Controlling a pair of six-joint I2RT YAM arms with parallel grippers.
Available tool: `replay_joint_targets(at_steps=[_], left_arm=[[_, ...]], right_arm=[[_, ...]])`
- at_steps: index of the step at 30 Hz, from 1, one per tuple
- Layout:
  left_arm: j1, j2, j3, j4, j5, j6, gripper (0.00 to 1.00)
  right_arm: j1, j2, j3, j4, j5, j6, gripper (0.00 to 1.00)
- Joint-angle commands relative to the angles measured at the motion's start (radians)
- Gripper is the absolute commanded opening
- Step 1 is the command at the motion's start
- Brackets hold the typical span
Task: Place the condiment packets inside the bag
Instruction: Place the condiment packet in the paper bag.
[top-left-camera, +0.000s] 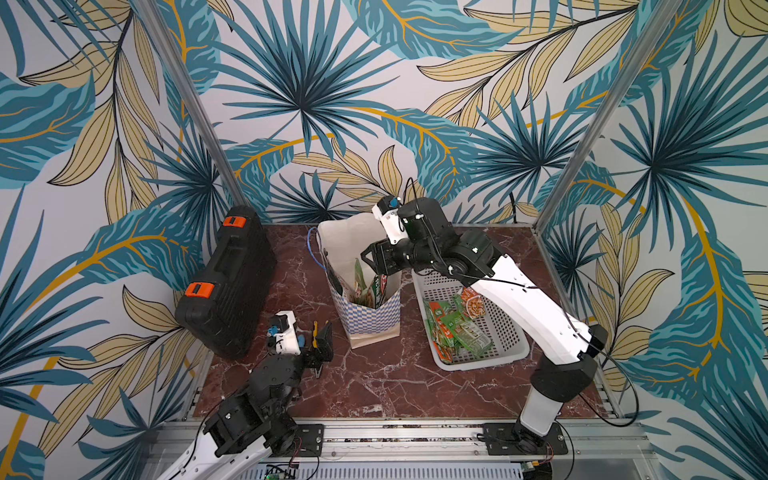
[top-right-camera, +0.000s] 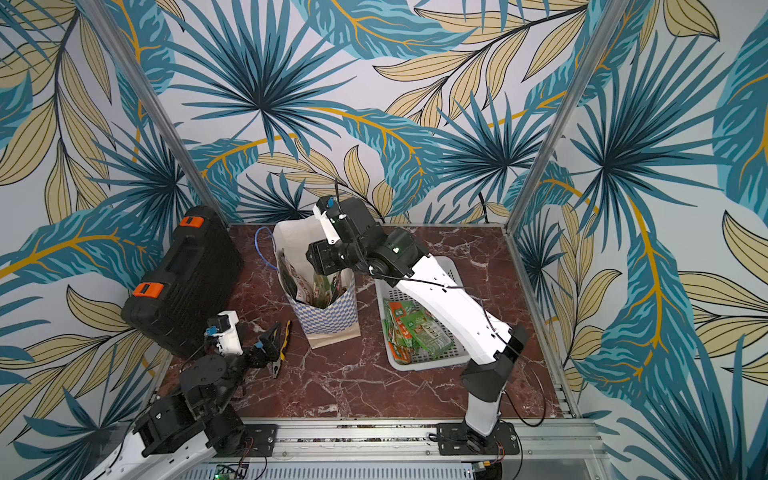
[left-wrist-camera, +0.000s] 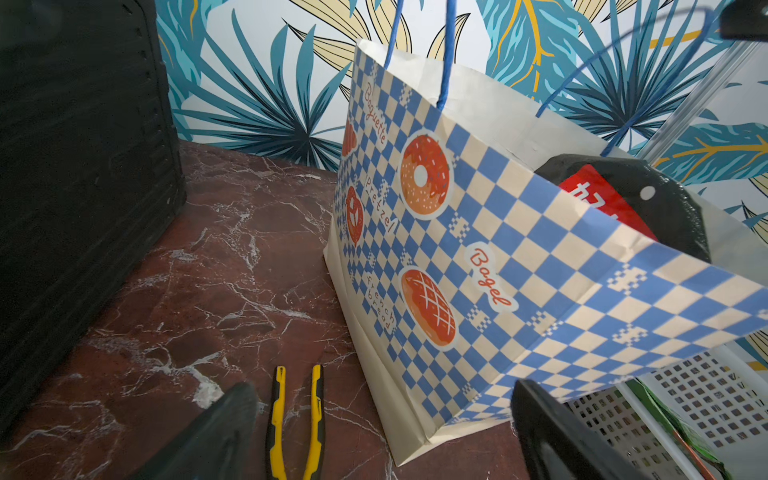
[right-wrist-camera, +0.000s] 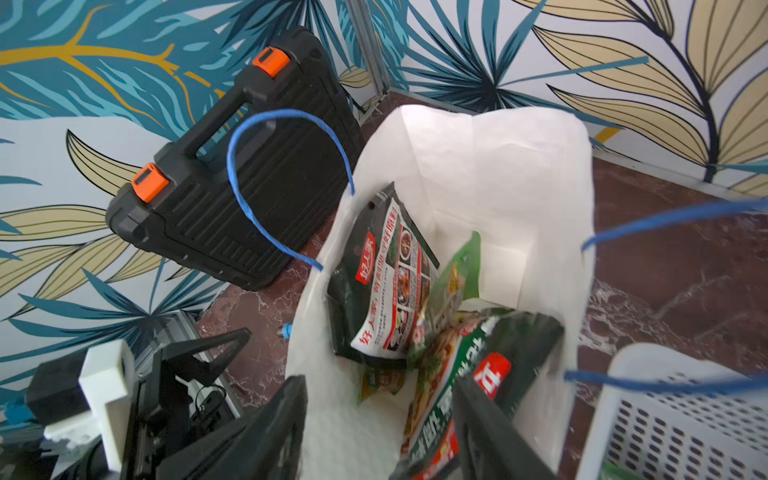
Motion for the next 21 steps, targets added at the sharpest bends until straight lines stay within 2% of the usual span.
replay_joint_targets(at_steps=[1, 11, 17, 21], left_arm=[[-0.001, 0.001, -0.028, 0.029, 0.025, 0.02, 1.0], [-0.002, 0.001, -0.038, 0.058, 0.063, 0.031, 1.0], [-0.001, 0.002, -0.04, 0.058, 0.059, 0.033, 1.0], [-0.001, 0.001, -0.041, 0.059, 0.059, 0.033, 1.0]], right_arm=[[0.0, -0.13, -0.127, 0.002, 0.068, -0.028, 0.63], [-0.001, -0.426, -0.661, 0.094, 0.245, 0.014, 0.63], [-0.002, -0.49, -0.879, 0.117, 0.299, 0.059, 0.57], [-0.019, -0.481, -0.956, 0.084, 0.418, 0.085, 0.52]])
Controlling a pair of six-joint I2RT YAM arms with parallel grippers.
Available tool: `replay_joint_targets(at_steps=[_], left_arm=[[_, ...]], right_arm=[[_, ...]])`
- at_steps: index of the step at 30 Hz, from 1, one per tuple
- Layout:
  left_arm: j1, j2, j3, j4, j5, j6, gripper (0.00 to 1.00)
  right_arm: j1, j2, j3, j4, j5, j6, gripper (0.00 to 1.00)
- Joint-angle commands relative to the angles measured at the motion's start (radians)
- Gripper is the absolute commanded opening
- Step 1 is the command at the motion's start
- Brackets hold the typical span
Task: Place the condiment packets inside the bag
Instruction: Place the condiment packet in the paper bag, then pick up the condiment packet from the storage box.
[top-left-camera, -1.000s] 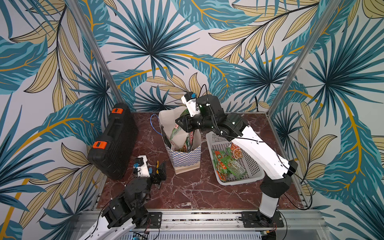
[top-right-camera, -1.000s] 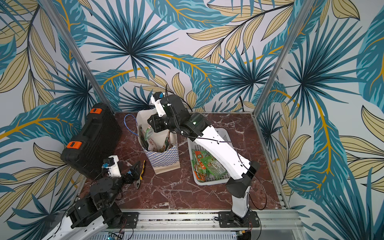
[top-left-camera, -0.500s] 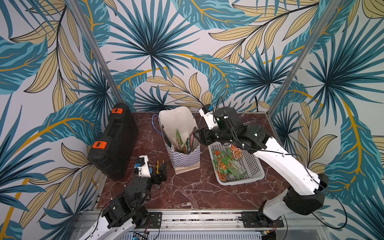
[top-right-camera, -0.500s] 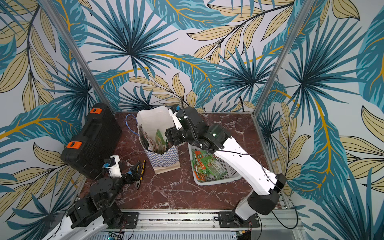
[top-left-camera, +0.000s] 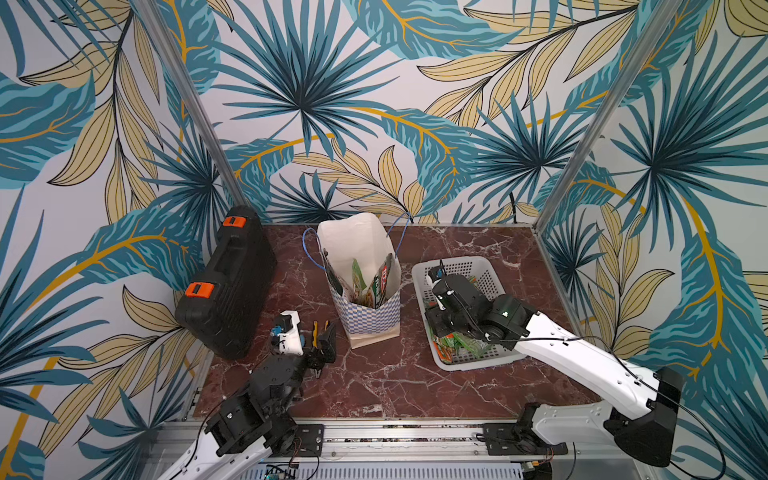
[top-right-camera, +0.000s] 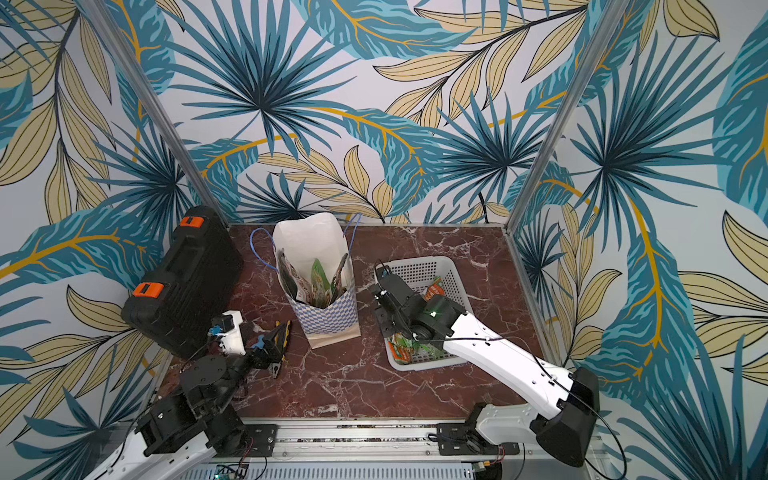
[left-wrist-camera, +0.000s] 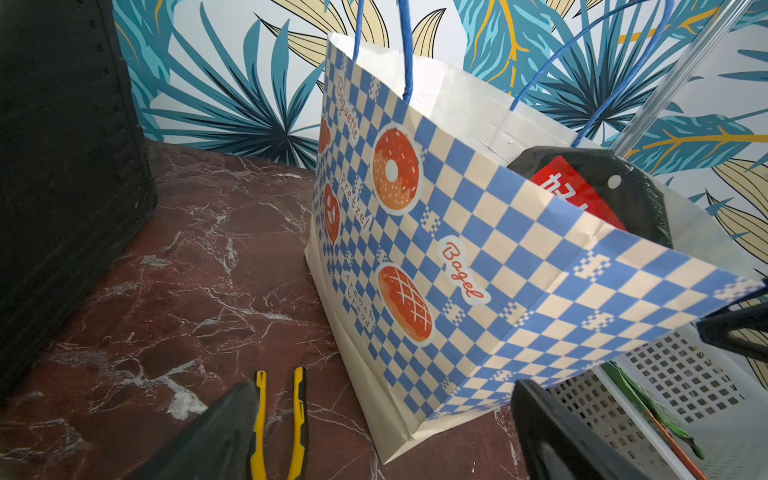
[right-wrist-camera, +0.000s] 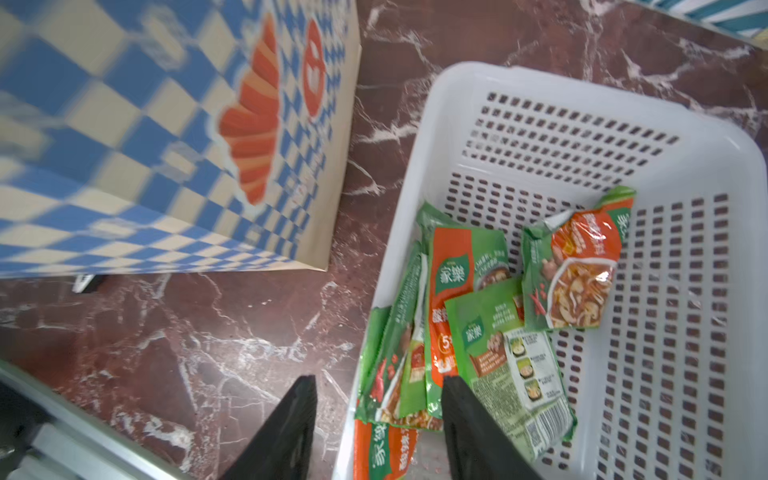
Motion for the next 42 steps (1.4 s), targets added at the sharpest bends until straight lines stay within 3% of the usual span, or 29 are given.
replay_joint_targets(at_steps=[1, 7, 18, 27, 42], left_arm=[[-0.003, 0.0, -0.028, 0.024, 0.008, 0.013, 1.0], [-0.001, 0.001, -0.028, 0.023, 0.008, 0.013, 1.0], [-0.002, 0.001, -0.029, 0.027, 0.006, 0.016, 1.0], [-0.001, 0.001, -0.03, 0.029, 0.006, 0.015, 1.0], [-0.002, 0.001, -0.03, 0.029, 0.009, 0.015, 1.0]], right_arm=[[-0.024, -0.004, -0.051, -0.013, 0.139, 0.042, 0.52], [-0.103, 0.067, -0.097, -0.017, 0.167, 0.038, 0.52], [-0.112, 0.23, -0.115, 0.018, 0.078, 0.004, 0.55], [-0.168, 0.357, -0.112, -0.025, 0.223, 0.039, 0.54], [-0.241, 0.313, -0.092, -0.087, 0.365, 0.042, 0.38]])
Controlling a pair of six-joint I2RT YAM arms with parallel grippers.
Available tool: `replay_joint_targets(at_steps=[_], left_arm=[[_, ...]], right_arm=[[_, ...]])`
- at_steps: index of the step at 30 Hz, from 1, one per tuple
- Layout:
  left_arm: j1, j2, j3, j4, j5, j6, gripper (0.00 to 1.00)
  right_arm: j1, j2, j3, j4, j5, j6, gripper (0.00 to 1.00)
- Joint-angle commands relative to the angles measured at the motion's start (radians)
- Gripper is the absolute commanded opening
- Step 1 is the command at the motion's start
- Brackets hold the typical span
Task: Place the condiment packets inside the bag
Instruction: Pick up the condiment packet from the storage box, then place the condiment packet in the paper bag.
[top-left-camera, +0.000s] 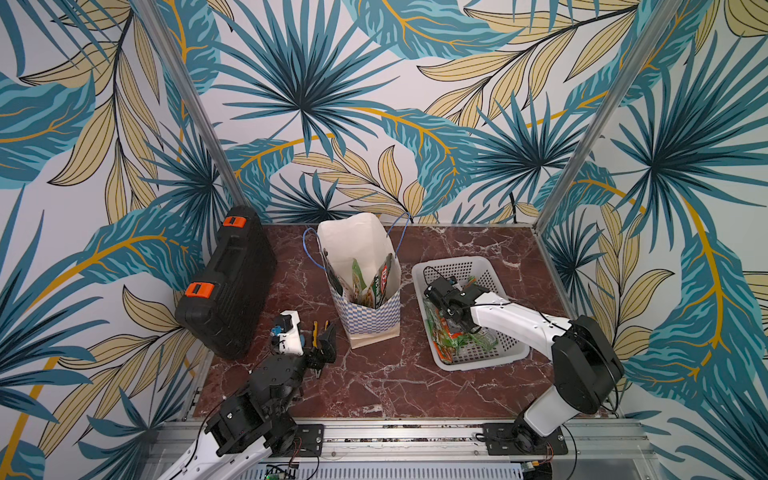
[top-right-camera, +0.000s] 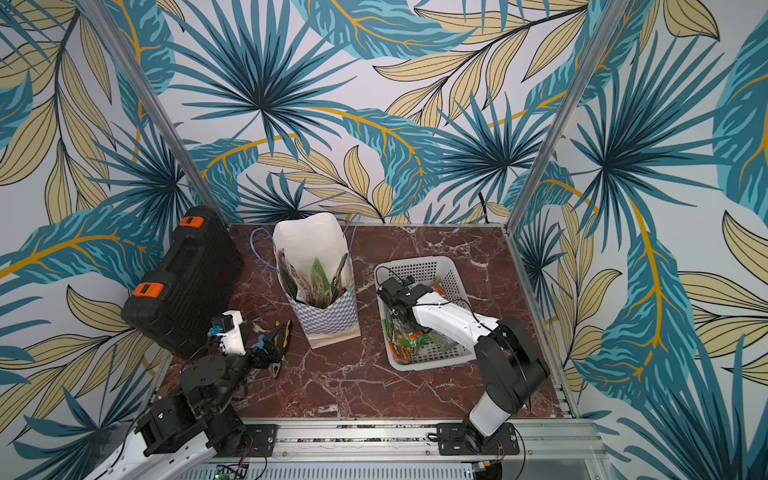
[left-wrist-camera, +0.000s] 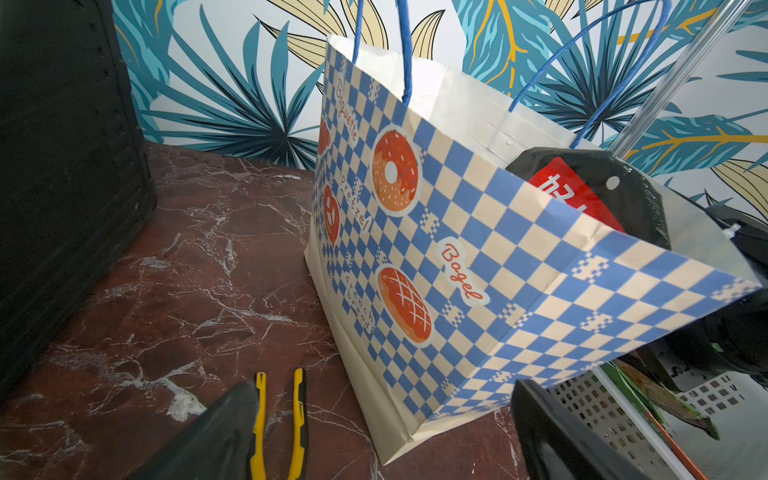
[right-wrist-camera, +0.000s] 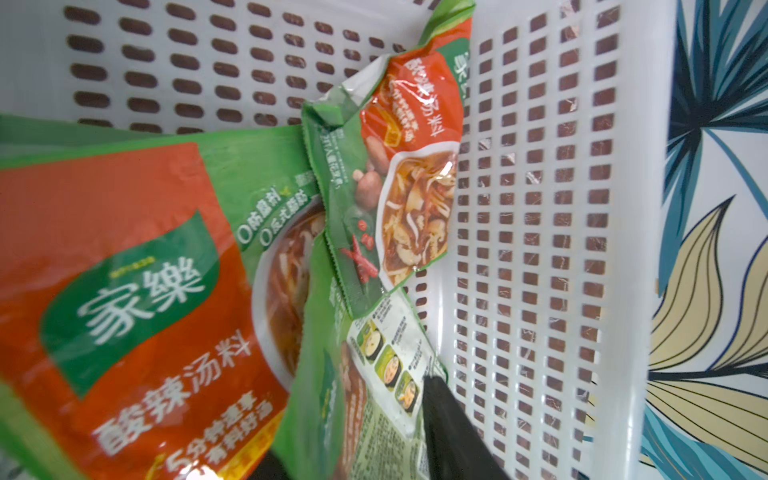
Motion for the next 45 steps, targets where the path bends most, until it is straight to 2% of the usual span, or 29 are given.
replay_joint_targets(at_steps=[1, 4, 8, 9, 18, 23, 28, 31, 38, 45], left_arm=[[-0.002, 0.001, -0.029, 0.026, 0.009, 0.012, 1.0], [-0.002, 0.001, -0.029, 0.026, 0.008, 0.012, 1.0], [-0.001, 0.001, -0.027, 0.024, 0.008, 0.013, 1.0], [-0.002, 0.001, -0.027, 0.022, 0.007, 0.012, 1.0], [-0.001, -0.002, -0.023, 0.016, 0.008, 0.012, 1.0], [-0.002, -0.005, -0.023, 0.015, 0.011, 0.01, 1.0], [-0.002, -0.005, -0.021, 0.014, 0.011, 0.01, 1.0], [-0.002, -0.005, -0.02, 0.011, 0.011, 0.01, 1.0], [-0.002, -0.004, -0.02, 0.013, 0.009, 0.01, 1.0], [-0.001, -0.005, -0.015, 0.005, 0.008, 0.01, 1.0]], right_arm=[[-0.017, -0.04, -0.002, -0.043, 0.057, 0.012, 0.37], [-0.028, -0.058, -0.011, -0.048, 0.065, 0.013, 0.28], [-0.031, -0.098, -0.016, -0.047, 0.058, 0.011, 0.02], [-0.031, -0.115, -0.016, -0.045, 0.051, 0.01, 0.0], [-0.029, -0.387, 0.02, -0.008, -0.061, -0.032, 0.0], [-0.025, -0.565, 0.073, 0.052, -0.163, -0.056, 0.0], [-0.021, -0.654, 0.163, 0.115, -0.285, -0.048, 0.0], [-0.018, -0.672, 0.216, 0.163, -0.364, -0.033, 0.0], [-0.017, -0.63, 0.333, 0.33, -0.637, 0.077, 0.0], [-0.001, -0.507, 0.42, 0.467, -0.783, 0.189, 0.0]])
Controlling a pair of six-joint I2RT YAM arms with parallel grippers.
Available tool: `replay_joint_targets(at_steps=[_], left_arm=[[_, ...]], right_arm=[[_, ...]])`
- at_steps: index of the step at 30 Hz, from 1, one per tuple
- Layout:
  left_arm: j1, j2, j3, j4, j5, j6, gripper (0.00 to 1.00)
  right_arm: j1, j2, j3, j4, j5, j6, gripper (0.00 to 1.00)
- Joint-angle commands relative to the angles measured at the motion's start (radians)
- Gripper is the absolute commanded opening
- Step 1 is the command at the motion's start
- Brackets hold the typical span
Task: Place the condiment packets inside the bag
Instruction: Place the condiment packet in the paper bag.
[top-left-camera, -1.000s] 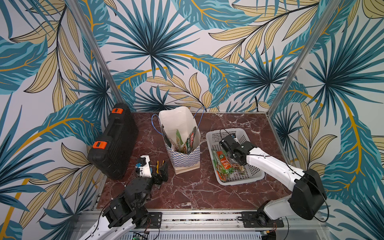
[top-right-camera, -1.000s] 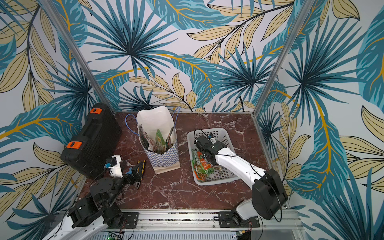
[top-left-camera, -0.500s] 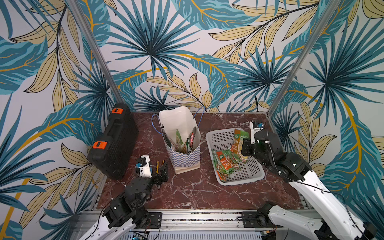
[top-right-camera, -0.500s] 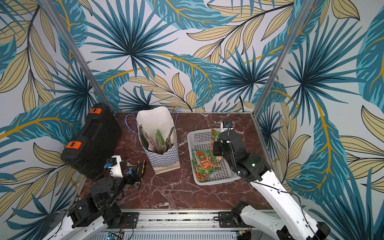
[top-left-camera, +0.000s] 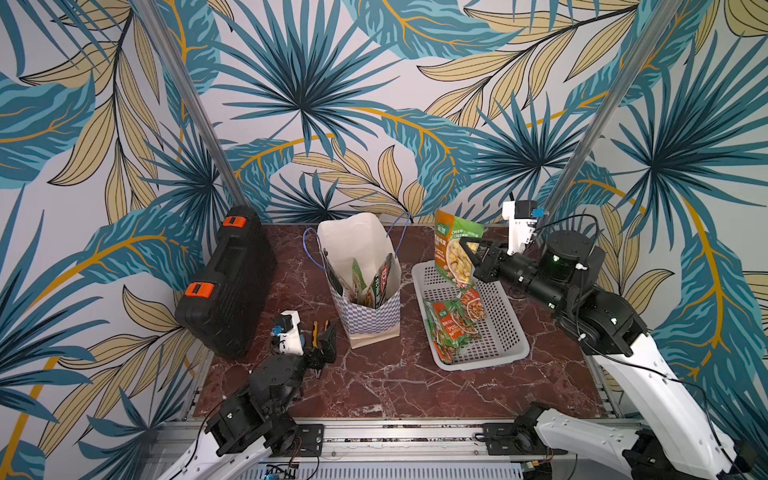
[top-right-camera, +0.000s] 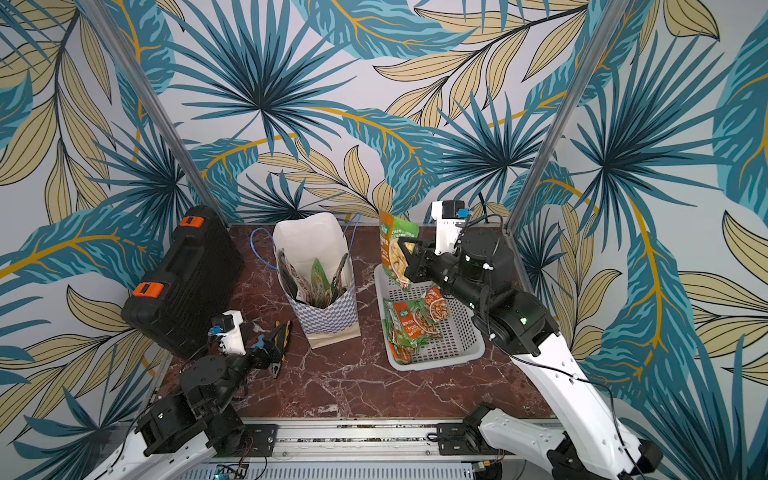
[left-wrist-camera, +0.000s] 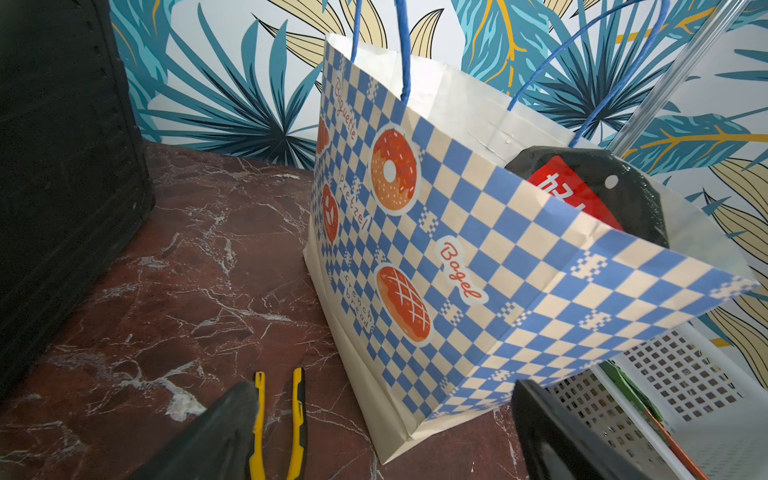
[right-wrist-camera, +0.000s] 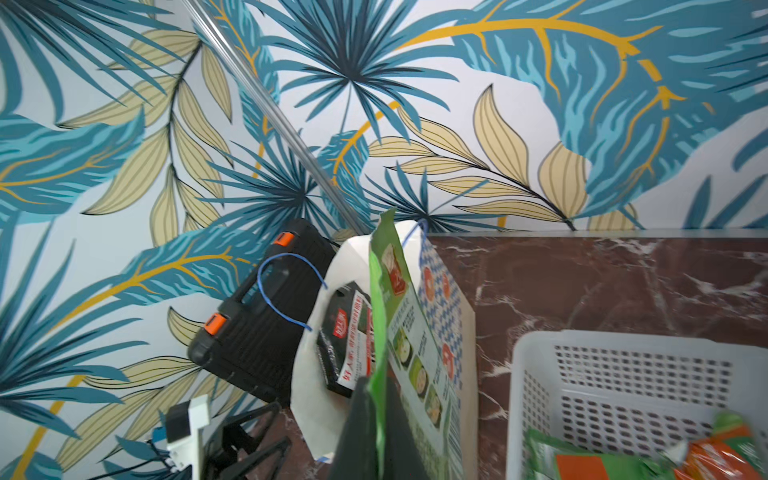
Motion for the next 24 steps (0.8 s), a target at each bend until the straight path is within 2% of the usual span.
replay_joint_targets(at_steps=[1, 9, 13, 23, 24], left_arm=[[-0.002, -0.006, -0.015, 0.004, 0.004, 0.01, 1.0], [-0.002, -0.013, -0.01, -0.005, 0.006, 0.007, 1.0], [-0.002, -0.024, -0.01, -0.01, 0.006, 0.006, 1.0], [-0.001, -0.044, -0.008, -0.025, 0.003, 0.004, 1.0], [-0.002, -0.044, -0.009, -0.025, 0.003, 0.005, 1.0]], right_arm=[[0.021, 0.055, 0.034, 0.119, -0.111, 0.078, 0.0], [0.112, 0.248, 0.165, 0.15, -0.087, 0.073, 0.0], [0.155, 0.354, 0.24, 0.128, -0.02, 0.034, 0.0], [0.177, 0.617, 0.406, 0.048, 0.083, -0.048, 0.0], [0.178, 0.644, 0.437, 0.018, 0.089, -0.061, 0.04]])
